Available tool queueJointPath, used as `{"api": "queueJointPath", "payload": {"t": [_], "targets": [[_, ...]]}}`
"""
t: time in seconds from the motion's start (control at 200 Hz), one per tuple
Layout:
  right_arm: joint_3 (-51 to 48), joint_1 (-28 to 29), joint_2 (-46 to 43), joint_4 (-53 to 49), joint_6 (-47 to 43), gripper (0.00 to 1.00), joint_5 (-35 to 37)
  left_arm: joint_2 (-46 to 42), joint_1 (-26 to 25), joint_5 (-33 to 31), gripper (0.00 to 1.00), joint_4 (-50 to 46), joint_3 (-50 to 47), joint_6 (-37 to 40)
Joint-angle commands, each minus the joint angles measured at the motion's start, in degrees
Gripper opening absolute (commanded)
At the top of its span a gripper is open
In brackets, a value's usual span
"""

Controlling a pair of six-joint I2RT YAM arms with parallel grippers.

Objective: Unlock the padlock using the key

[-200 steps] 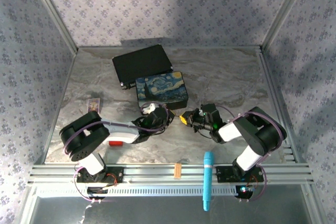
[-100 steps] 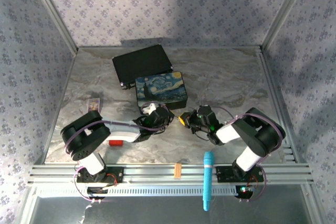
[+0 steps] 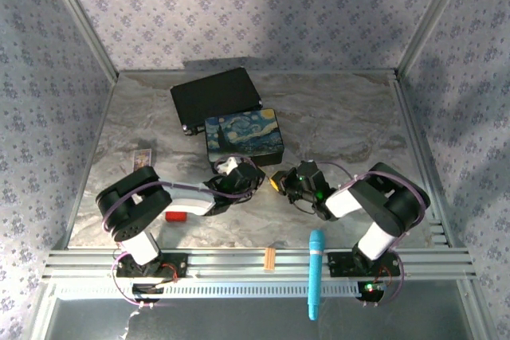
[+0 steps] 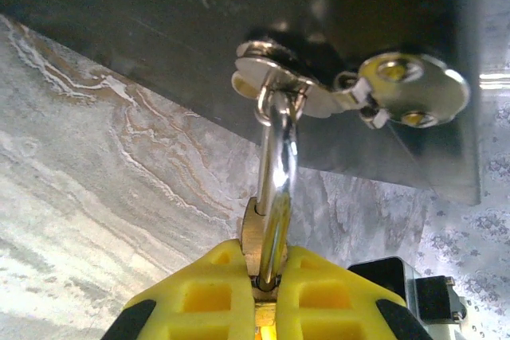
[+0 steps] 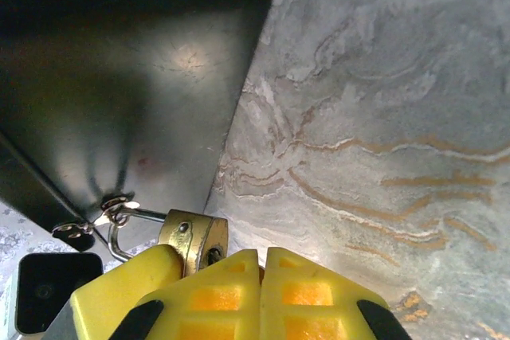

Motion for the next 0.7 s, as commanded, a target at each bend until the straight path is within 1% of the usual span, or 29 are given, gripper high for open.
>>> {"api": "queueJointPath", "payload": {"t": [0.0, 0.105, 0.25, 0.41, 0.48, 0.56, 0.605, 0.67, 0.695], "targets": [[4.7, 0.5, 0.7, 12.2, -1.4, 0.00, -7.2, -1.1, -4.1, 13.6, 0.00, 9.5, 1.2, -3.5], [5.1, -1.3, 0.3, 11.7, -2.6, 0.00, -8.8, -1.8, -4.0, 14.7, 0.00, 11.6, -0.2, -5.0], [5.2, -2.6, -0.8, 8.9, -4.6, 0.00, -9.9, -2.4, -4.0, 15.6, 0.00, 13.6, -1.1, -5.0], [7.0, -1.2, -0.2, 7.9, -6.7, 0.00, -12.1, -1.4, -3.5, 16.5, 0.00, 11.7, -0.4, -4.1], [7.4, -0.3, -2.0, 2.5, -10.4, 0.00, -12.2, -1.3, -2.7, 17.2, 0.00, 8.4, 0.2, -3.3], [7.1, 0.5, -5.6, -6.5, -14.7, 0.00, -10.8, -1.9, -2.3, 16.7, 0.00, 4.8, 0.3, -2.4], [6.8, 0.6, -7.3, -10.3, -16.6, 0.05, -10.2, -2.1, -2.2, 16.3, 0.00, 4.3, 0.0, -1.9], [7.5, 0.8, -9.9, -18.1, -20.2, 0.20, -9.7, -2.1, -1.7, 16.2, 0.00, 4.5, -0.4, -1.9], [7.7, 0.8, -10.7, -20.5, -21.3, 0.24, -9.3, -2.2, -1.5, 15.9, 0.00, 4.4, -0.5, -1.9]]}}
